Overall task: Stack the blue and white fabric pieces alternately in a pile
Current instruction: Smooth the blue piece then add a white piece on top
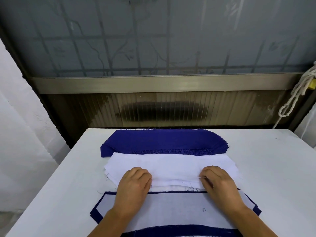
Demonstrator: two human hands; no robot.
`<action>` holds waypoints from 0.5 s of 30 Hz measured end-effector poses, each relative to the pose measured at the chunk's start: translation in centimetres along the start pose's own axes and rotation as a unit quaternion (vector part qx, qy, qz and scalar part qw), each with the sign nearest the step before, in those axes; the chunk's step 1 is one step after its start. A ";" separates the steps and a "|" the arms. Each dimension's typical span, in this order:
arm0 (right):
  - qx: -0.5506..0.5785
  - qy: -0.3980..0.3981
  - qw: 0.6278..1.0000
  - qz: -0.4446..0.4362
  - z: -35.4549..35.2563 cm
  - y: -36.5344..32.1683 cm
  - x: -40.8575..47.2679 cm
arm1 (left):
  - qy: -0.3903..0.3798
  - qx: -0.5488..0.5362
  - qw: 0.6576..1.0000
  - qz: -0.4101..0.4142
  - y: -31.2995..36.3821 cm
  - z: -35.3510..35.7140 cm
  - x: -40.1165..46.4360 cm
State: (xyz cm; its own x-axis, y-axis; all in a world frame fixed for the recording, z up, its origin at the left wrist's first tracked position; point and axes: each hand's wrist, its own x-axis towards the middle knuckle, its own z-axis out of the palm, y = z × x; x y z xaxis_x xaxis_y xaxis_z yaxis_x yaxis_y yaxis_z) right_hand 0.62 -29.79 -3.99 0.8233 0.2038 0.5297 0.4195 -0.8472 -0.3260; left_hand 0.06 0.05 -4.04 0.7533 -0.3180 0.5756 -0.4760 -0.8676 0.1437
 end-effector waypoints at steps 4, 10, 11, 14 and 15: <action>0.005 -0.002 1.000 0.018 -0.7 0.5 0.0 | 0.004 -0.001 1.000 -0.022 -0.2 -0.4 -0.1; 0.017 0.016 1.000 -0.005 -3.0 -0.4 -0.7 | 0.011 0.018 1.000 -0.012 -0.8 -2.6 -0.2; 0.025 0.016 1.000 -0.004 -3.5 -0.8 -1.1 | 0.010 0.016 1.000 -0.005 -0.9 -3.2 -0.5; 0.045 0.000 0.999 0.014 -5.5 -1.7 -2.5 | 0.000 0.013 0.999 0.034 -1.2 -5.3 -1.5; 0.056 -0.022 0.998 0.032 -6.3 -1.9 -2.9 | -0.009 0.005 0.999 0.050 -1.3 -6.2 -1.8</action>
State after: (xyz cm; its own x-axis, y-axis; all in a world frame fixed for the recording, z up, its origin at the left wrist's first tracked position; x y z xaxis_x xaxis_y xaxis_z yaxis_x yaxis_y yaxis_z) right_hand -4.92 -31.85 0.02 0.8642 0.1744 0.4719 0.4040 -0.7995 -0.4444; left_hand -3.50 4.13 -0.31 0.7103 -0.4090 0.5728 -0.5441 -0.8354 0.0783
